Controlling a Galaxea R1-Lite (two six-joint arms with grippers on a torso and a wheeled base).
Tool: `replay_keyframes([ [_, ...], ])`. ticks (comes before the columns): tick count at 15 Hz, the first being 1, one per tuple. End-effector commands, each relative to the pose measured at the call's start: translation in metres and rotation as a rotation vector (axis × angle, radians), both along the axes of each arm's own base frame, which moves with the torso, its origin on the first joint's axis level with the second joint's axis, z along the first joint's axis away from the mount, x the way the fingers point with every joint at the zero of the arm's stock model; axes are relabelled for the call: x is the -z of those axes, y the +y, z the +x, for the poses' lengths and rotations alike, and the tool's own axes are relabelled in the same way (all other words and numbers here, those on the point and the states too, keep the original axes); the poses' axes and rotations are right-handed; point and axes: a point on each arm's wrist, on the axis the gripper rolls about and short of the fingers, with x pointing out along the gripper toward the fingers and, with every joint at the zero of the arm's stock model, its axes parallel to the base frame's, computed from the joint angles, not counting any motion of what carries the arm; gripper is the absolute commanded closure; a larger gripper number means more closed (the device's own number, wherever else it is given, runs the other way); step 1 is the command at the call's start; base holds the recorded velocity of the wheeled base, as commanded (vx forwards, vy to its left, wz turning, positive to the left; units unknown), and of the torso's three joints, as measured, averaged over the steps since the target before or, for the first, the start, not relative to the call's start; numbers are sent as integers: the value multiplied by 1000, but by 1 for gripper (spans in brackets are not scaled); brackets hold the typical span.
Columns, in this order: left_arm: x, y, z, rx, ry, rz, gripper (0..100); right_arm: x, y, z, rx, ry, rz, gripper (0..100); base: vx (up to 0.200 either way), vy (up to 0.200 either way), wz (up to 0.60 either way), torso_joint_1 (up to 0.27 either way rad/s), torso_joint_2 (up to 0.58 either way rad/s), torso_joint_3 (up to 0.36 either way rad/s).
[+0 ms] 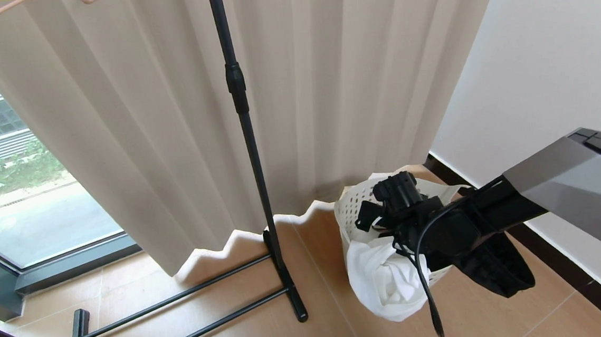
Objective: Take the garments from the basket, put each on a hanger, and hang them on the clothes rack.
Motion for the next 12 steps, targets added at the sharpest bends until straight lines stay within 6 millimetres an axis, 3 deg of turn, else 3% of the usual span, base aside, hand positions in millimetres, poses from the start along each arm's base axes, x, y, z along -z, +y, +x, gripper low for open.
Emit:
replay_keyframes([
  [1, 0, 0, 0, 0, -1, 0, 0, 16, 0, -6, -8, 49, -22, 0, 0, 0, 0, 0, 0, 0],
  [7, 0, 0, 0, 0, -1, 0, 0, 36, 4, -28, -71, 146, -28, 0, 0, 0, 0, 0, 0, 0],
  [12, 0, 0, 0, 0, -1, 0, 0, 58, 9, -21, -63, 172, -42, 0, 0, 0, 0, 0, 0, 0],
])
